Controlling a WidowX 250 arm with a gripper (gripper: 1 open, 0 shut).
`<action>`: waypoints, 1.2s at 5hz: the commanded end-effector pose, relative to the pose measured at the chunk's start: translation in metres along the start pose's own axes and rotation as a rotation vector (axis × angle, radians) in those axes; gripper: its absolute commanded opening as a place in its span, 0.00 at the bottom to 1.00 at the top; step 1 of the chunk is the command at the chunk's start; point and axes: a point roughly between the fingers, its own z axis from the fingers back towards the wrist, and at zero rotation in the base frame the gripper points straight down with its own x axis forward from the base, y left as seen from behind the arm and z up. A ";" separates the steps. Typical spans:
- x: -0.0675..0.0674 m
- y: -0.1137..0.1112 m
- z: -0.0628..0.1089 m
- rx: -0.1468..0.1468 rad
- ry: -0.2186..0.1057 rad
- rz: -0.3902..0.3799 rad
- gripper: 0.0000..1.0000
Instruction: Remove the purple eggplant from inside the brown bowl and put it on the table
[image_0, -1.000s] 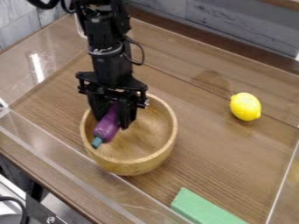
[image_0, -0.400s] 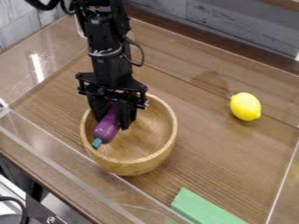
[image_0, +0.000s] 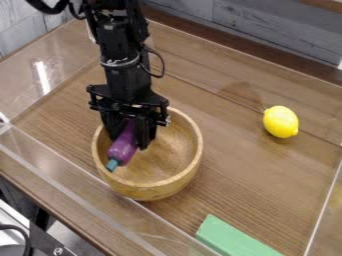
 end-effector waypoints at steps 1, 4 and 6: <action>0.004 0.003 0.009 0.001 -0.038 0.017 0.00; 0.002 0.004 0.007 -0.002 -0.035 0.035 0.00; 0.001 0.004 0.007 -0.005 -0.034 0.047 0.00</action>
